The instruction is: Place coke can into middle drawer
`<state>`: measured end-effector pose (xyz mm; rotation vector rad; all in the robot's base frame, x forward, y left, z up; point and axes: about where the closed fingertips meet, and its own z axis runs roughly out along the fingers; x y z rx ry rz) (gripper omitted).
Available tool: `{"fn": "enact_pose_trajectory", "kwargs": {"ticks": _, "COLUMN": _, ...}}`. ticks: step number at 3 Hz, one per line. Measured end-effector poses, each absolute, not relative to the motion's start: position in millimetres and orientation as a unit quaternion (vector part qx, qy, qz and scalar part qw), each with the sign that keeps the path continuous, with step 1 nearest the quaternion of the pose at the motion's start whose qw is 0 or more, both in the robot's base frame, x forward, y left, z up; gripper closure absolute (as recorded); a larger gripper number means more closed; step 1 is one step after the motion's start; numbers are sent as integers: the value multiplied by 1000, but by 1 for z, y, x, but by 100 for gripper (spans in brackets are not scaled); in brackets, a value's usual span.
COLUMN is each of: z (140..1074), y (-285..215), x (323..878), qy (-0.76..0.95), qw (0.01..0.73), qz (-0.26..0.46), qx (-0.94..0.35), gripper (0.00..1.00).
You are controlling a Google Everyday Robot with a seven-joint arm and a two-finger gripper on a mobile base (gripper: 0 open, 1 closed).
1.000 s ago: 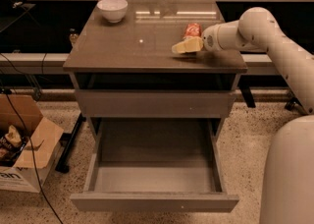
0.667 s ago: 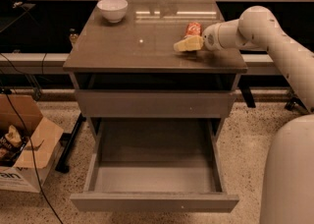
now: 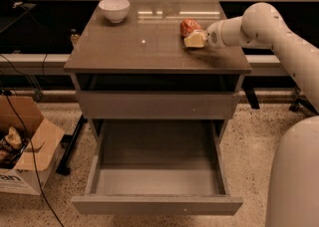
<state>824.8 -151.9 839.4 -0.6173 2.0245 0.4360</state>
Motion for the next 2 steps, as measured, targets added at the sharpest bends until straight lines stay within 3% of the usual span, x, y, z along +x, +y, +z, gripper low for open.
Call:
{"fn": "enact_pose_trajectory", "kwargs": {"ticks": 1, "z": 844, "y": -154, "x": 822, "qy": 827, "qw": 473, "qz": 174, "qx": -250, "gripper": 94}}
{"fn": "enact_pose_trajectory", "kwargs": {"ticks": 2, "z": 858, "y": -151, "x": 805, "qy": 822, "qw": 471, "qz": 168, "qx": -273, "gripper": 100}}
